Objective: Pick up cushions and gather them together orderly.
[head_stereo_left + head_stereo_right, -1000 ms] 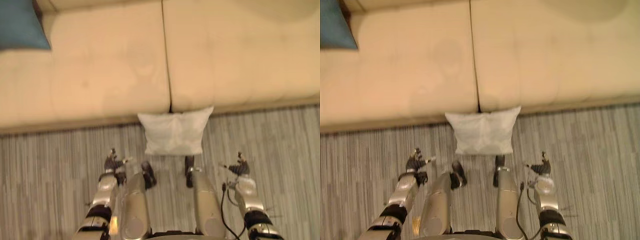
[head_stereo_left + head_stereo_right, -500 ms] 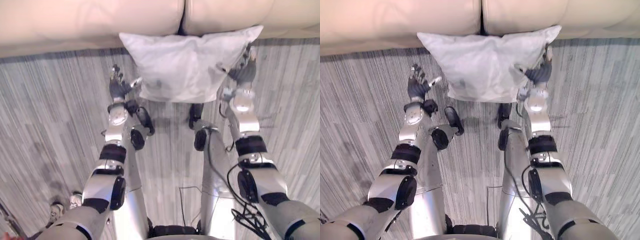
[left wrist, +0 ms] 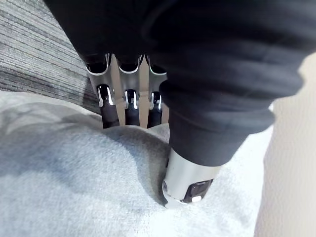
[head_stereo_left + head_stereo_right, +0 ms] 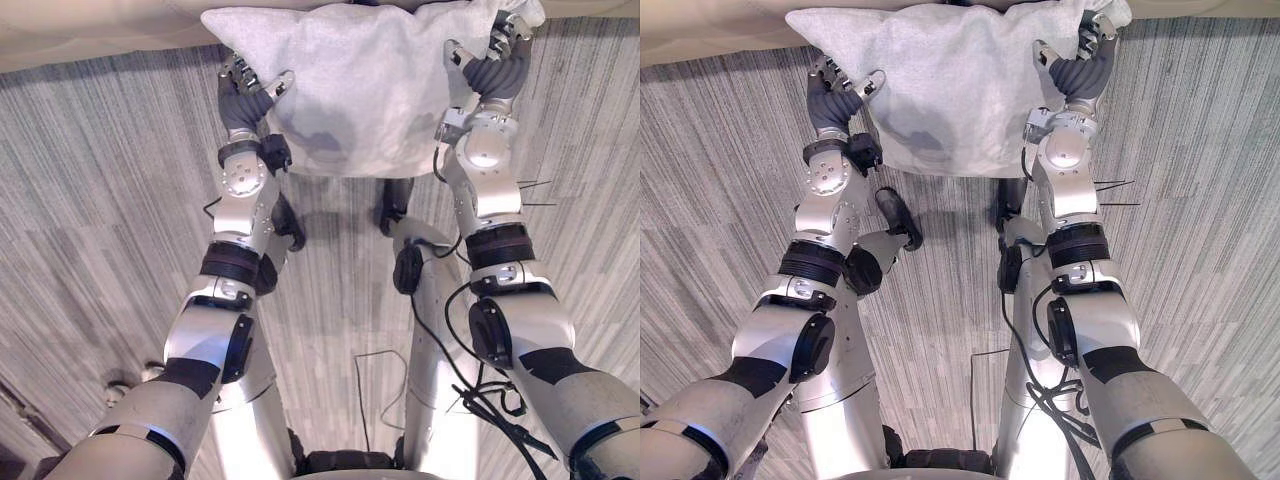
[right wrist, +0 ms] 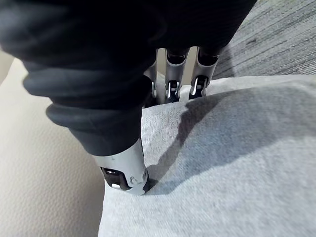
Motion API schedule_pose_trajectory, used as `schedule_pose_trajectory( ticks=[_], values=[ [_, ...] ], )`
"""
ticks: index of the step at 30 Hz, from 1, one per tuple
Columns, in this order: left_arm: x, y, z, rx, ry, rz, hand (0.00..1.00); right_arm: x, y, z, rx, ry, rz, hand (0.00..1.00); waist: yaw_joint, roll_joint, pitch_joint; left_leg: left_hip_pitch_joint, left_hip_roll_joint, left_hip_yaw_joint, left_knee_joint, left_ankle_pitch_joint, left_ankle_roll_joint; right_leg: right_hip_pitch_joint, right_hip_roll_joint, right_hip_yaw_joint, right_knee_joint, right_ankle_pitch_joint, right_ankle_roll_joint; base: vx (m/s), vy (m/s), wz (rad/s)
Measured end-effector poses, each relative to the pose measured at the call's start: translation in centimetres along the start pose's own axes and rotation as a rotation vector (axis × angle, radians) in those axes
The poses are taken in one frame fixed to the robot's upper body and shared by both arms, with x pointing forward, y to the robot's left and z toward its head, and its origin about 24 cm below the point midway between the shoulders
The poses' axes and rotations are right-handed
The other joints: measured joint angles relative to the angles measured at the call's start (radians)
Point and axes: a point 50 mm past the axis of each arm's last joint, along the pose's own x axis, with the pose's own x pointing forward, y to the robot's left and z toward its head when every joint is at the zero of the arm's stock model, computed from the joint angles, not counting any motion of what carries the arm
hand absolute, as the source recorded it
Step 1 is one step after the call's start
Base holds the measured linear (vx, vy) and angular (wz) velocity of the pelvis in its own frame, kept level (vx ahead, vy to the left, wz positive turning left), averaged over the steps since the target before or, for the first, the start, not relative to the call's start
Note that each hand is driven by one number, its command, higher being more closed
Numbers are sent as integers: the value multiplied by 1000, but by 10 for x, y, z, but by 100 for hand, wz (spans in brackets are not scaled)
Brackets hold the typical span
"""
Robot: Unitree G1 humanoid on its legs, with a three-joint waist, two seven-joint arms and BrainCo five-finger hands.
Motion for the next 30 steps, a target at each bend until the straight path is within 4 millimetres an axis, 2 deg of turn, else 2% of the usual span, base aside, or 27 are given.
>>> schedule_pose_trajectory(
  ticks=[4,6,9,10,11,12,14,15,16,17,18,20,21,25,30],
  values=[
    [-4,-8,1,7,-13,-34,100,-12,3,-13,4,28,43,100,0,0,-2,53,10,-2,1,0,-1,55,10,-2,-3,0,0,-51,3,-4],
    [-13,-9,3,2,-42,-48,100,-24,3,-20,10,30,70,100,-1,0,-4,102,11,-1,-11,-1,-2,102,13,-3,-19,-1,-1,-57,-11,-6],
    [-33,-5,-6,-4,-50,-68,100,-51,1,-33,35,42,102,100,-4,0,-5,224,11,-1,-47,-9,-13,226,23,-7,-64,-3,-1,-42,-17,-8],
    [-44,-3,-13,-6,-40,-69,100,-63,-2,-39,44,51,111,100,-7,0,-7,284,10,-1,-71,-14,-22,289,27,-11,-91,-5,0,0,0,0],
    [-59,2,-25,3,-18,-69,100,-79,-5,-49,45,69,124,100,-13,-1,-64,308,6,0,-96,-13,-23,318,27,-17,-116,-4,-2,0,0,0],
    [-66,4,-32,4,-4,-70,100,-87,-8,-54,45,76,128,100,-16,-1,-97,317,5,0,-108,-12,-25,327,26,-20,-127,-4,-3,15,-19,11],
    [-82,7,-40,-1,18,-74,100,-104,-16,-59,64,90,124,100,-22,-1,-103,420,-9,4,-149,-9,-35,430,21,-27,-160,-9,-3,60,-20,13],
    [-99,10,-53,-6,62,-63,100,-120,-23,-68,66,123,135,100,-22,-1,-109,526,-23,10,-194,-9,-39,533,16,-29,-196,-18,4,108,-28,13],
    [-108,12,-58,-11,81,-55,100,-129,-25,-71,65,134,143,100,-26,-1,-118,565,-29,11,-214,-9,-39,571,12,-31,-211,-22,5,162,-30,15],
    [-129,17,-66,-39,116,-39,100,-149,-34,-76,68,150,163,100,-26,-2,-134,665,-40,18,-262,-10,-48,671,11,-35,-257,-27,8,154,-16,11],
    [-137,19,-70,-45,130,-31,100,-157,-37,-77,65,156,171,100,-25,-1,-144,697,-44,21,-280,-9,-49,703,10,-36,-273,-28,9,169,-4,6],
    [-165,34,-83,-49,196,4,100,-185,-43,-83,62,197,226,100,-24,0,-211,798,-51,34,-342,-8,-53,809,10,-50,-340,-31,15,208,21,8],
    [-174,39,-87,-45,221,15,100,-194,-45,-84,59,215,244,100,-24,-2,-221,844,-59,35,-368,-6,-55,856,8,-57,-362,-34,19,206,24,13],
    [-211,61,-105,-9,337,60,100,-224,-51,-99,48,313,301,100,-23,-2,-287,981,-103,41,-500,20,-81,985,-7,-64,-462,-31,29,190,16,12],
    [-225,72,-111,46,386,30,100,-234,-57,-118,-5,395,350,100,-26,-2,-297,1082,-131,48,-642,76,-95,1100,1,-71,-618,29,30,168,-2,5]
  ],
)
